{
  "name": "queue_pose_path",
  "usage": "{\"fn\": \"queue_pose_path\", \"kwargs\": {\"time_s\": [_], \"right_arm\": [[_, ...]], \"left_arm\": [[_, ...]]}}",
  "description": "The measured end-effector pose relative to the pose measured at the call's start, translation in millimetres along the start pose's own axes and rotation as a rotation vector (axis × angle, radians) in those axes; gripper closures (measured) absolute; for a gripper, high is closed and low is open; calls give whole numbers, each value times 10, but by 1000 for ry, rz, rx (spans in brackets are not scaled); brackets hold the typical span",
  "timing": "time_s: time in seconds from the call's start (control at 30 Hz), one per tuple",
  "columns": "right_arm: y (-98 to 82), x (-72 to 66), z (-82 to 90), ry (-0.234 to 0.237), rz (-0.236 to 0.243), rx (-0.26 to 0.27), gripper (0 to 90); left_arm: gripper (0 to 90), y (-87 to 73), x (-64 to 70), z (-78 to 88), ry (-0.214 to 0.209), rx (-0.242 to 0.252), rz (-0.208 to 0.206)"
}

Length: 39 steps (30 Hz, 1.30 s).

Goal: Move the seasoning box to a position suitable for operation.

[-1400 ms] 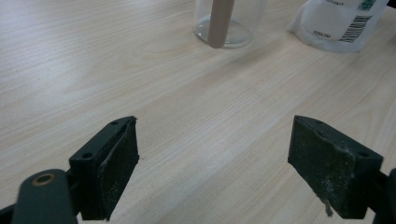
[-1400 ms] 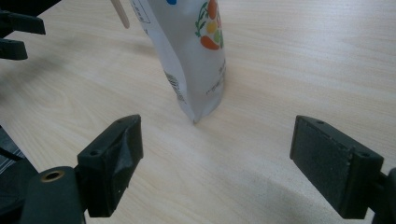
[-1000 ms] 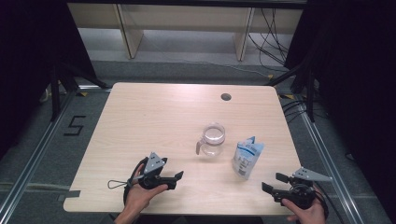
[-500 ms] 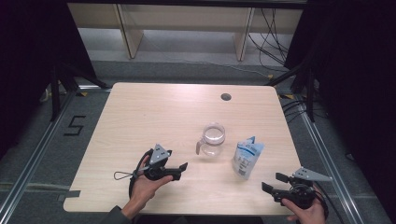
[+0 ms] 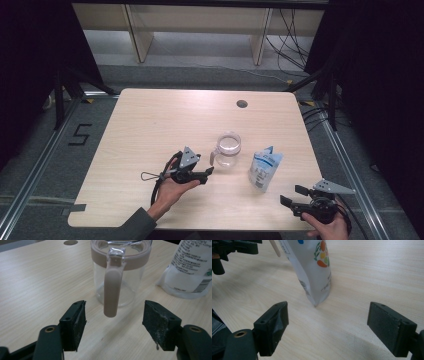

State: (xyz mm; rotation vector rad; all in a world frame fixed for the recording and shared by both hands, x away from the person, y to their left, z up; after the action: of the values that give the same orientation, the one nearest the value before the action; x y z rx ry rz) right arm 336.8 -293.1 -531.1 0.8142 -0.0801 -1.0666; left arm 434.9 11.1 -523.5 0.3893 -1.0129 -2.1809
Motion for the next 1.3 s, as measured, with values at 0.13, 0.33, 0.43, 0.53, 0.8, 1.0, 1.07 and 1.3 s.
{"fn": "queue_pose_path", "kwargs": {"time_s": [0.13, 0.33, 0.43, 0.53, 0.8, 1.0, 1.07, 1.3], "right_arm": [[25, 34, -11, -16, 42, 24, 184], [21, 20, -21, -2, 35, 21, 184], [27, 37, -13, -18, 51, 26, 184], [17, 14, -21, 2, 31, 16, 184], [25, 27, -26, -6, 48, 21, 184], [27, 27, -26, -6, 51, 23, 184], [27, 31, -26, -9, 50, 24, 184], [29, 29, -26, -7, 52, 25, 184]], "left_arm": [[398, 65, -26, -50, 16, 1, -32], [450, 121, -25, -124, 15, -3, -52], [475, 131, -29, -145, 12, -4, -54], [503, 162, -56, -177, 2, 4, -61], [591, 195, -76, -227, -2, 4, -79], [690, 207, -49, -251, -30, 6, -92], [717, 210, -45, -248, -22, 9, -98], [726, 203, -47, -239, -50, 18, -88]]}}
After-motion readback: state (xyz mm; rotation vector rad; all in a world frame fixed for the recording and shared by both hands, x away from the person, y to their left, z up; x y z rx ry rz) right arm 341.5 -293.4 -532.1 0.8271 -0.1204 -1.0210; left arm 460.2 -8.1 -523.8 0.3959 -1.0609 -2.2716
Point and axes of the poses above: each handheld gripper's, and its own axes: z roughly backward along the jaws, y roughly out of its top, x roughly to its right, the point moved 8 cm from there along -z, roughly forward along the jaws, and after that the axes turned 12 degrees about -x, right-handed, at the moved point
